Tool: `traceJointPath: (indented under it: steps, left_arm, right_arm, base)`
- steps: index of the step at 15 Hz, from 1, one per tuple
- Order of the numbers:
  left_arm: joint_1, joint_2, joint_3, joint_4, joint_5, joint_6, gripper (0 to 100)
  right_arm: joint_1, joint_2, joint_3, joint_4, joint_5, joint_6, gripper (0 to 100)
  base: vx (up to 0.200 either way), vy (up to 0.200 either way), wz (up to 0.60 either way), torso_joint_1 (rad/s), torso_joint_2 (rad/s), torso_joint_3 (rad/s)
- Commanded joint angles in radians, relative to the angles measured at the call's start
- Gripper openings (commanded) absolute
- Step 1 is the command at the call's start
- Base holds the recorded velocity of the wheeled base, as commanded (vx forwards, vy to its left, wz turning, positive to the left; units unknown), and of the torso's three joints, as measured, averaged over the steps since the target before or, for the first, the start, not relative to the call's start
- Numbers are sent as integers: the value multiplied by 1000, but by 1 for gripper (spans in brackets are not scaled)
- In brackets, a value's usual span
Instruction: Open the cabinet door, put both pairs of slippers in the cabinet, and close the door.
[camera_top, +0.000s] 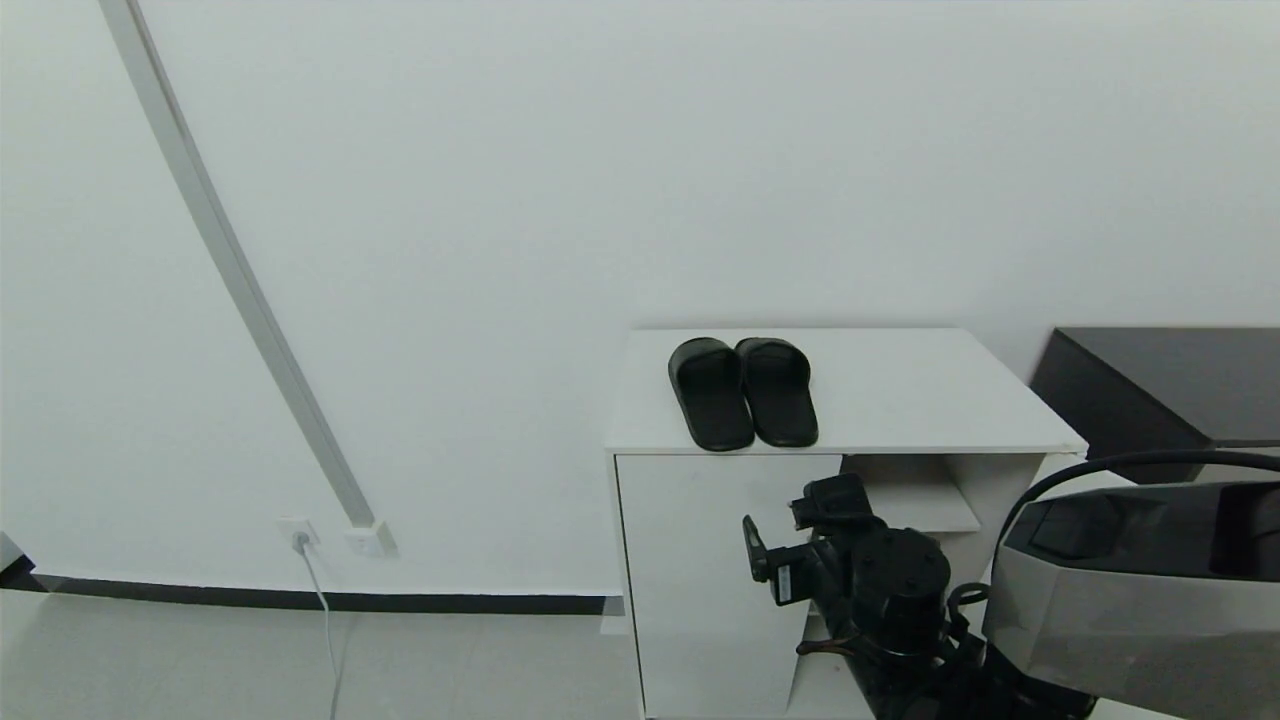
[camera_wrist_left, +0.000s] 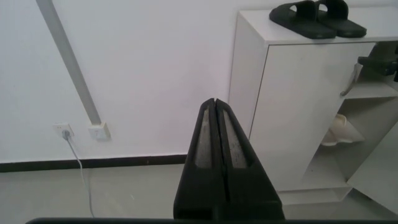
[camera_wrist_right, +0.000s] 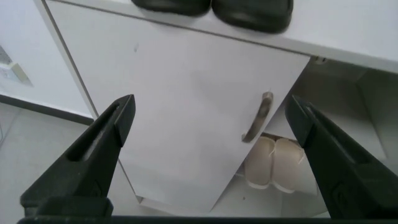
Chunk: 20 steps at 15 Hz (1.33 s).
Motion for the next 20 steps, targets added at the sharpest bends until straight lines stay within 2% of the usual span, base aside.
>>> traceJointPath:
  steps: [1,7,9,14,17,20]
  left_arm:
    - [0,0,0,0,0,0,0]
    - [0,0,0,0,0,0,0]
    - [0,0,0,0,0,0,0]
    - [0,0,0,0,0,0,0]
    - [0,0,0,0,0,1,0]
    - [0,0,0,0,0,6,0]
  right_arm:
    - [0,1,-1,-1,0,0,100]
    - [-5,1,4,-1,1,-1,100]
    - [-6,5,10,-1,37,-1,100]
    - [-11,3,-9,-1,46,-17,100]
    - [-17,-74,-116,158,46,-11,100]
    - [-43,-123,-277,422,44,72,100]
  base:
    - [0,0,0,178,-403,-222]
    - [0,0,0,174,-377,-203]
    - [0,0,0,161,-347,-190]
    - [0,0,0,20,-39,-17]
    - [0,0,0,0,0,0]
    - [0,0,0,0,0,0]
